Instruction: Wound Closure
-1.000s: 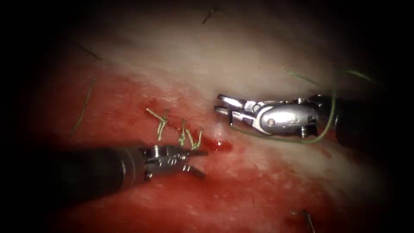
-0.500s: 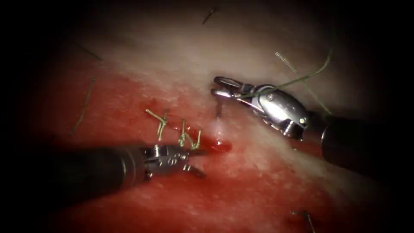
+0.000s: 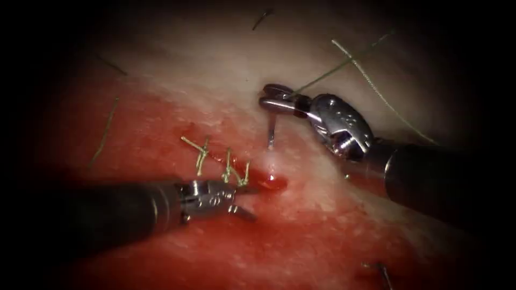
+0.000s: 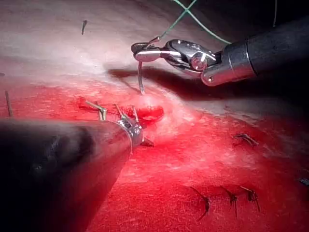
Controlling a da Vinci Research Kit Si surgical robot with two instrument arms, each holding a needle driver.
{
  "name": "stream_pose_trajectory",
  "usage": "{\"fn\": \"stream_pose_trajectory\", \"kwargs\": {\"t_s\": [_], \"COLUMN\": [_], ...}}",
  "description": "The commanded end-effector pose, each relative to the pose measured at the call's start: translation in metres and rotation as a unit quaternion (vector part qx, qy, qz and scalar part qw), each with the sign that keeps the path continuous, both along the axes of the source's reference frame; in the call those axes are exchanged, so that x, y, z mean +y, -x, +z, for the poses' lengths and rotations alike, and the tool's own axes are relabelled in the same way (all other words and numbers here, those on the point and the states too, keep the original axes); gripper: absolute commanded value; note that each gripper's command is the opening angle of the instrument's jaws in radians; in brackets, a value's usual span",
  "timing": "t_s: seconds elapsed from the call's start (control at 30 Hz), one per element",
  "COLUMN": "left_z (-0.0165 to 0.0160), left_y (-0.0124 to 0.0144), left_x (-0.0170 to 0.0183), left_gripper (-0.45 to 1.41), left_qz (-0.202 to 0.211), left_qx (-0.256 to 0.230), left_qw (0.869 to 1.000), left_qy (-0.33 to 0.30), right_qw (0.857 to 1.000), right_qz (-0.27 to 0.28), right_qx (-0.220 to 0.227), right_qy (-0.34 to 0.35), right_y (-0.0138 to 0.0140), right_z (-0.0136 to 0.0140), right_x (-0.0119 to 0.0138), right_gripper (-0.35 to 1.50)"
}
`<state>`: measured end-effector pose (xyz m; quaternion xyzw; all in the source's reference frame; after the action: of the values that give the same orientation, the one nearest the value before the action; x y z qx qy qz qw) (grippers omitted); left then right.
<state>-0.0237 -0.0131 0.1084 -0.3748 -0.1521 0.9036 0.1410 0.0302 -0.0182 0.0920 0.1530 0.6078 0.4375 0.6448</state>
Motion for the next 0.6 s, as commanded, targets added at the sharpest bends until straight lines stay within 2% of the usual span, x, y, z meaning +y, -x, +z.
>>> {"fn": "stream_pose_trajectory", "kwargs": {"t_s": [0.03,0.27,0.6], "left_z": [0.0006,0.0006,0.0006], "left_y": [0.0005,0.0005,0.0005], "left_x": [-0.0001,-0.0001,-0.0001], "left_gripper": [0.17,0.17,0.17], "left_qz": [0.001,0.001,0.001], "left_qx": [0.000,-0.001,-0.001], "left_qw": [1.000,1.000,1.000], "left_qy": [0.000,0.000,0.000], "right_qw": [1.000,0.997,0.986], "right_qz": [-0.001,-0.004,-0.009], "right_qx": [-0.001,0.000,0.025], "right_qy": [-0.009,-0.078,-0.167], "right_y": [-0.0009,-0.0012,-0.0017], "right_z": [0.0007,0.0012,0.0014], "right_x": [0.0001,-0.0006,-0.0013], "right_gripper": [-0.35,-0.35,-0.35]}}
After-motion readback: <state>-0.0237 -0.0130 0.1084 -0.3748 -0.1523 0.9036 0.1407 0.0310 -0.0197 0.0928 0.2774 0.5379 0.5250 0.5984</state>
